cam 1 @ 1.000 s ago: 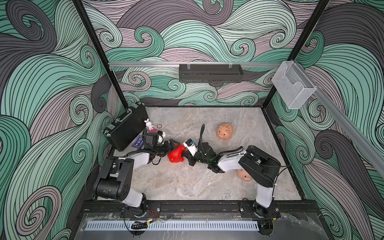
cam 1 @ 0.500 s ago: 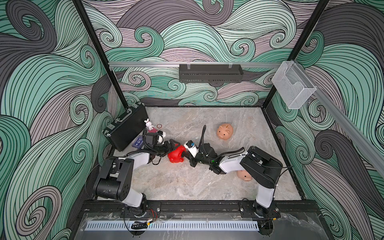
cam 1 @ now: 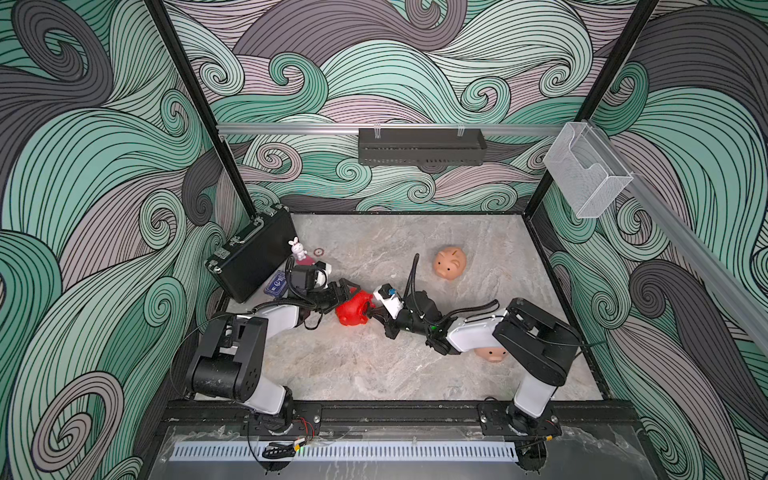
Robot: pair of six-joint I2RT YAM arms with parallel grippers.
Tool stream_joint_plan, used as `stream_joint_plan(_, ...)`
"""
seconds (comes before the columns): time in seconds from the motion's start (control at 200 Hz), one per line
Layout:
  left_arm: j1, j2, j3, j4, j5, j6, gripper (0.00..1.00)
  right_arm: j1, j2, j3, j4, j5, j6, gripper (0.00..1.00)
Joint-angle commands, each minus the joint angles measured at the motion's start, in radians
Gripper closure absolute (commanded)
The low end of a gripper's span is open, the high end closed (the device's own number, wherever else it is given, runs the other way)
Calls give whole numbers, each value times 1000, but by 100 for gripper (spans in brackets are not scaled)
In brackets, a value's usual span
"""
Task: Open piggy banks
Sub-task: Open the lid on the piggy bank, then place the lid at the center of the board.
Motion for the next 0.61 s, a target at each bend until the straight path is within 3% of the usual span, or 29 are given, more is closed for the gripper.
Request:
stream_joint_plan(0.0,-11,27,-24,-173,-29,24,10,0,-96,-12,-137,65,115,100)
stream_joint_plan(0.17,-13,-3,-24,-199,-50,38,10,0,-232,-9,-489,161,319,100)
stream_joint_plan(0.345,-13,-41,-21,-234,-85,56,10,0,-318,50,-857,216,443,100)
stream_joint_plan(0.6,-17,-74,-24,-256,-102,65,10,0,-384,148,-1247,209,430,100)
